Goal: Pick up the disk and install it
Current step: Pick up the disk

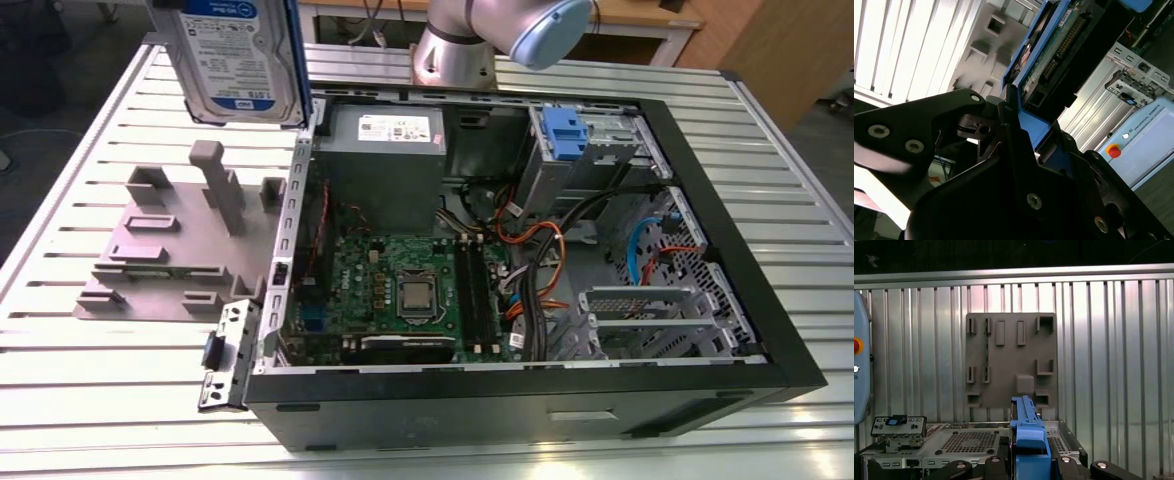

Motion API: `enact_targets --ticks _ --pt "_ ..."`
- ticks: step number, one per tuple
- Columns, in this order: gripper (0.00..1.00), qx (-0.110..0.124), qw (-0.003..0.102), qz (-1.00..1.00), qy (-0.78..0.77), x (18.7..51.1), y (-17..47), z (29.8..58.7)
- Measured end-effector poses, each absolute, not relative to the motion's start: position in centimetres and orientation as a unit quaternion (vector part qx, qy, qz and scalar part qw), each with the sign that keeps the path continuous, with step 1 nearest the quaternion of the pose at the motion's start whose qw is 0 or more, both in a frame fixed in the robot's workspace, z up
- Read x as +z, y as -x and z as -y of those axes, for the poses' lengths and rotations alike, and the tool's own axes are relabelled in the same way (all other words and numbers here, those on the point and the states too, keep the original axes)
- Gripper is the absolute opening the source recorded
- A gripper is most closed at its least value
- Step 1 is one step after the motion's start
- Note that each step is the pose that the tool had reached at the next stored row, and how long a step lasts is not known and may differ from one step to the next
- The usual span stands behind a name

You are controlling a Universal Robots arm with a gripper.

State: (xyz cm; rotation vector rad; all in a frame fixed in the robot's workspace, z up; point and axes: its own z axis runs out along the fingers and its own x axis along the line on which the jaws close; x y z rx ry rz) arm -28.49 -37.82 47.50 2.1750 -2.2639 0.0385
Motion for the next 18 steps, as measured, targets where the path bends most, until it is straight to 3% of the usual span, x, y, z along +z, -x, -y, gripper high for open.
enact_targets --ticks 18 --pt "0.36 0.012 0.001 0.721 -0.693 47.3 25.4 40.0"
